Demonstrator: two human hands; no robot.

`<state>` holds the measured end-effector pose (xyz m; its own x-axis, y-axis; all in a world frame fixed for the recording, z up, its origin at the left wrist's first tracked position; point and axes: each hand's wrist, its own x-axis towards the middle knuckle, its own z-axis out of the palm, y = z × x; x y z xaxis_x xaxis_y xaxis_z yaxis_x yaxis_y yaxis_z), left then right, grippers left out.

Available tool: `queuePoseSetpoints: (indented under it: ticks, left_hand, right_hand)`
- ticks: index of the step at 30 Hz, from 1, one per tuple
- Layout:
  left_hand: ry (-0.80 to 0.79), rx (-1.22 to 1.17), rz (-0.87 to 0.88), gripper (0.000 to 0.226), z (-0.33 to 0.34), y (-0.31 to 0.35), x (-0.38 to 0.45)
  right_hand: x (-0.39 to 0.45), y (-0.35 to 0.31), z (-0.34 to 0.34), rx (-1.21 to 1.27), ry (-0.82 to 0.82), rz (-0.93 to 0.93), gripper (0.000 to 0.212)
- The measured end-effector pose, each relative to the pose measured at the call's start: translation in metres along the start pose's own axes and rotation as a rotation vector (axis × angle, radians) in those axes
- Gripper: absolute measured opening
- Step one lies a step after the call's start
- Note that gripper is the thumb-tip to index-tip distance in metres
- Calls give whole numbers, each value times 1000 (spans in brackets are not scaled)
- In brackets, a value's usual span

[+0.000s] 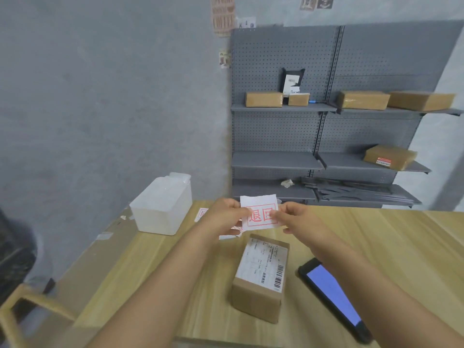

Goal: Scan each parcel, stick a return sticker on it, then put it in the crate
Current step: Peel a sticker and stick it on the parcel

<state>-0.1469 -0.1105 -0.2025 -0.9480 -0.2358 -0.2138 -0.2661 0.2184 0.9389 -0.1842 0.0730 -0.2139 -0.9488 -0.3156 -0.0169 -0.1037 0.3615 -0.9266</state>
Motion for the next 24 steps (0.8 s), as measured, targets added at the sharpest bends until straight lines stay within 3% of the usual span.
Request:
queuePoseSetpoints:
  ticks: [11,19,24]
  left_hand:
    - [107,185,-186,10,28,-33,-21]
    - [120,434,-79,12,33,-30,-19]
    - [189,865,5,51,31,-22,-23]
  right_hand:
    - [-1,30,14,-393,-63,59,25]
    - [5,28,20,-786,-43,-40,32]
    - [1,29,19,-947,95,-170,49]
